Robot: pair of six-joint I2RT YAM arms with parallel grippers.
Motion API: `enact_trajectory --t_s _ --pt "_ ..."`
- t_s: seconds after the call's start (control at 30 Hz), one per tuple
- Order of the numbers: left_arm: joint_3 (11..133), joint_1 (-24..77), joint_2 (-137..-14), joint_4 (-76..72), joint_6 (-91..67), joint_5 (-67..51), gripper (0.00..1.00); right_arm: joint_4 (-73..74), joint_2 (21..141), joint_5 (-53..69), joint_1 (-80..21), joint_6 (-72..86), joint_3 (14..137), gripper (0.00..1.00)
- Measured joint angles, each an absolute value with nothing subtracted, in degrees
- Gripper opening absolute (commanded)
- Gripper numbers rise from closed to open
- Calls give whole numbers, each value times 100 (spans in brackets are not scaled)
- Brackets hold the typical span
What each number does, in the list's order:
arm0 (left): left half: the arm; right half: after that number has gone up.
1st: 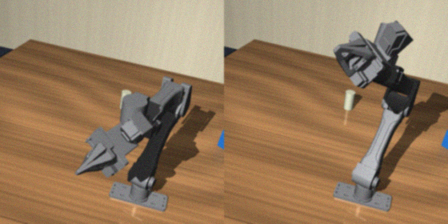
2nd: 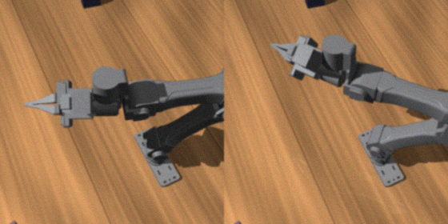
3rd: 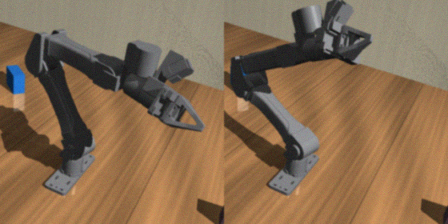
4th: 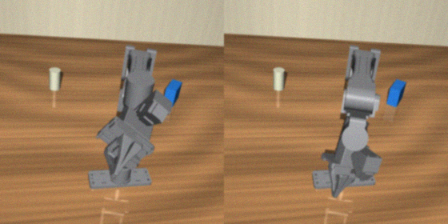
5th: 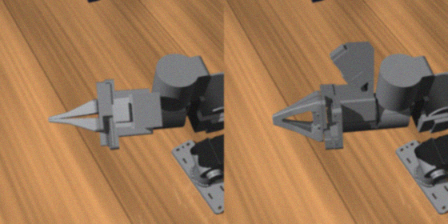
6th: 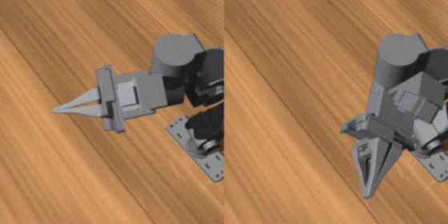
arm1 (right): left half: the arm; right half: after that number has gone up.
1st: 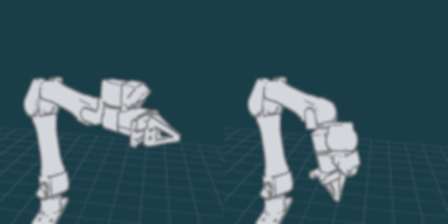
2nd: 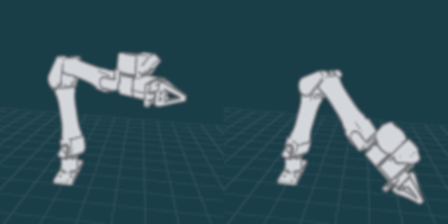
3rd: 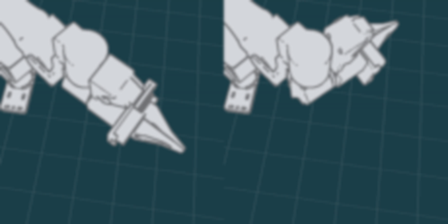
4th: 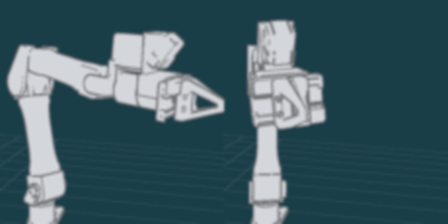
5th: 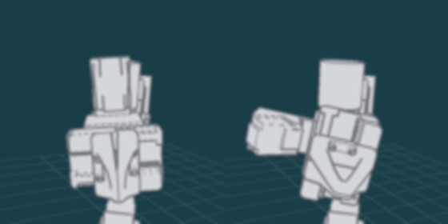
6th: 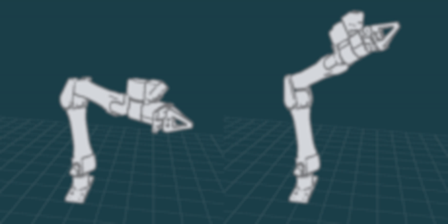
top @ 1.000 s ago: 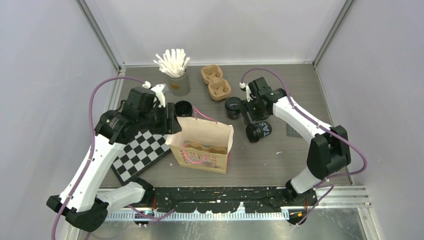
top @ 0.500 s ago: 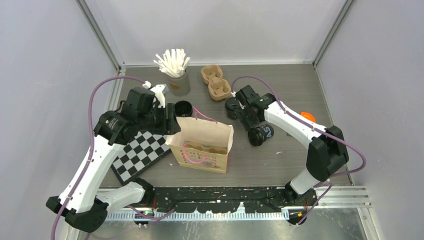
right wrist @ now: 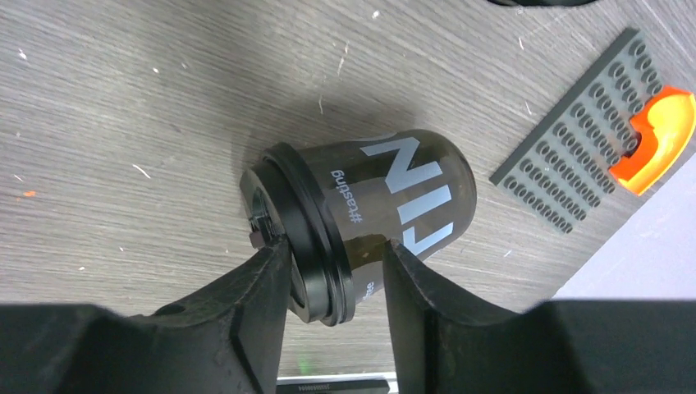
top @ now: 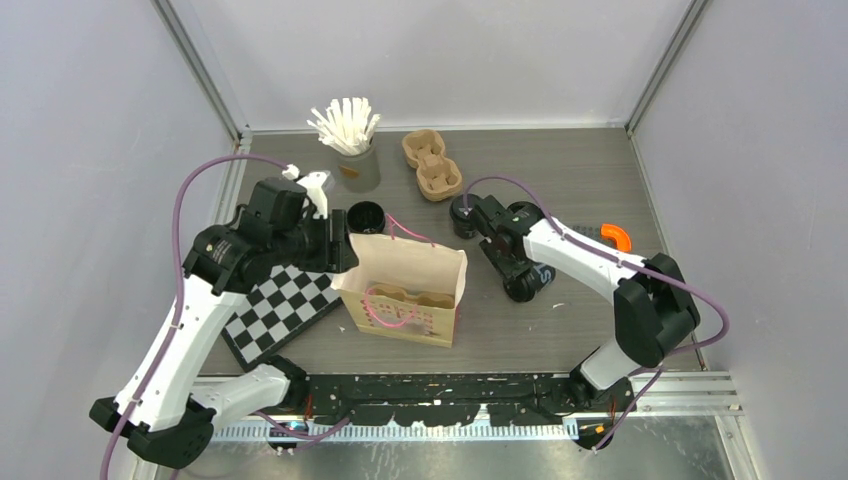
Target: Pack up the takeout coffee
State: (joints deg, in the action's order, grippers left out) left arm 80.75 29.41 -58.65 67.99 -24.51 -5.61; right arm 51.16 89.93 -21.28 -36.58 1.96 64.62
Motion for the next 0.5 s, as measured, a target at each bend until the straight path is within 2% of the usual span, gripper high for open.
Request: enact_trajectory --t_s 0.1,0.23,0.37,0.5 --pt "8075 2941 -5848 6810 -2429 -561 55 5151 8818 -2204 -3658 248 6326 35" --pt "8075 2941 -5817 6814 -2379 -561 55 5157 8554 -2226 -3658 322 6202 27" --pt "8075 2941 -5802 6816 -2368 -561 55 5188 8447 -2187 -3658 368 6169 22" --pt "8075 2941 -5793 6816 -2364 -561 55 5183 8300 -1949 -3658 486 6169 21"
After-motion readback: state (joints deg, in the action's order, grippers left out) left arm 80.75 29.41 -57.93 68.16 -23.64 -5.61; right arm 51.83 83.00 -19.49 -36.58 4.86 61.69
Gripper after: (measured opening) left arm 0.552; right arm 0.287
